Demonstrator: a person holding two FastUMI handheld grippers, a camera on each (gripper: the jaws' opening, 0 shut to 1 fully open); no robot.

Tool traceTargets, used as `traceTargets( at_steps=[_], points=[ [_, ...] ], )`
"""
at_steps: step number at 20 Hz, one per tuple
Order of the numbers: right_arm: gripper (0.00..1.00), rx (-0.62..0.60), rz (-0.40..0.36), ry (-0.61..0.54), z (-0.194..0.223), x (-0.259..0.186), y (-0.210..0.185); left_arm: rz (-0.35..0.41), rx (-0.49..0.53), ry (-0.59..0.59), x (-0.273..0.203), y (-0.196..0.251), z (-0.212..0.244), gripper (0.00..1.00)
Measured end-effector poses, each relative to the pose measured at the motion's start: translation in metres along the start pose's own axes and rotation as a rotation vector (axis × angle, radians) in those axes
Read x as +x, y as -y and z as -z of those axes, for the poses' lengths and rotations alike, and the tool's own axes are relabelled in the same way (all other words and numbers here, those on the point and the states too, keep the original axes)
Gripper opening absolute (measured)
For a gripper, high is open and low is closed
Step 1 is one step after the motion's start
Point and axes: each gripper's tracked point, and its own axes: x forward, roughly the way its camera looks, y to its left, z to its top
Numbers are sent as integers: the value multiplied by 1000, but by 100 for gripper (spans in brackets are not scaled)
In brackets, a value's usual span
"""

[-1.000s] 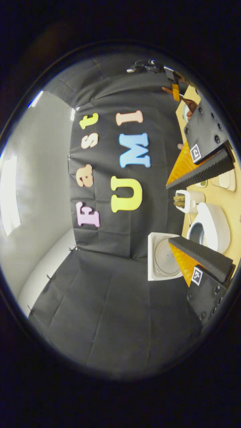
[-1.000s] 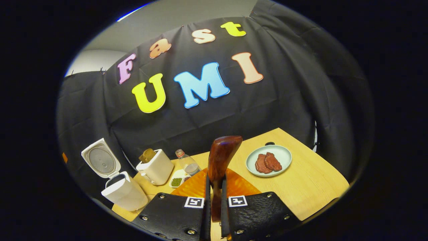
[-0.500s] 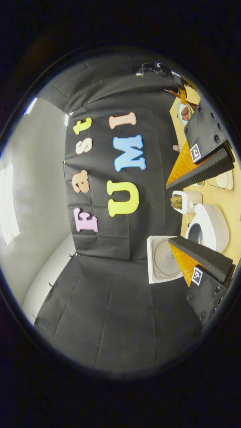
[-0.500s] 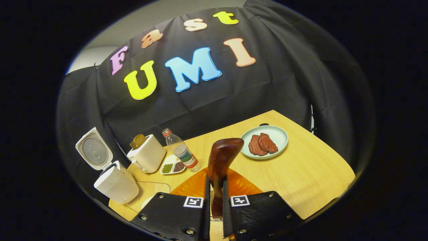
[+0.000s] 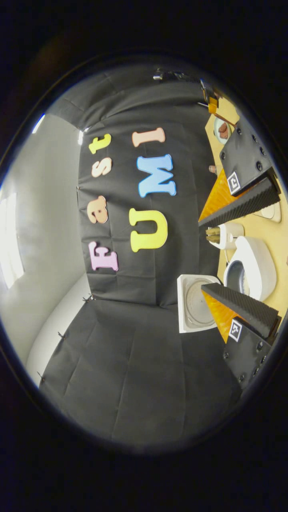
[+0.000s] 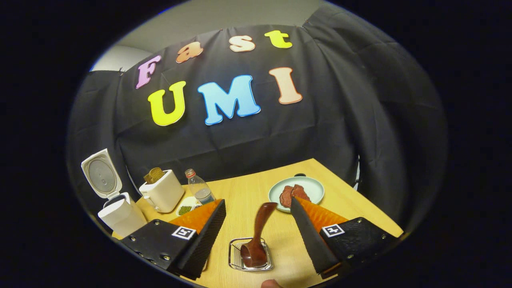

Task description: Close the left gripper, press the button to open the rice cooker; take a wooden spoon from the chopstick holder with the right hand, scoop a spoonful of rice and pour it into the rice cooker, then put the wooden spoon back into the chopstick holder.

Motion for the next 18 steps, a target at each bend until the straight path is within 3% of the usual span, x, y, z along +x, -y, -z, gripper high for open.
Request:
traceTargets(
  at_steps=[3, 10, 18],
  points=[
    [99, -54, 16, 53, -21, -16, -3, -22, 15, 2, 17, -14, -3, 97],
    [99, -47, 59, 157, -63, -59, -17, -111, 58, 15, 78, -70, -15, 99],
    [99, -69, 136, 223, -82, -91, -32, -182, 39, 10, 171, -130, -26, 99]
  ],
)
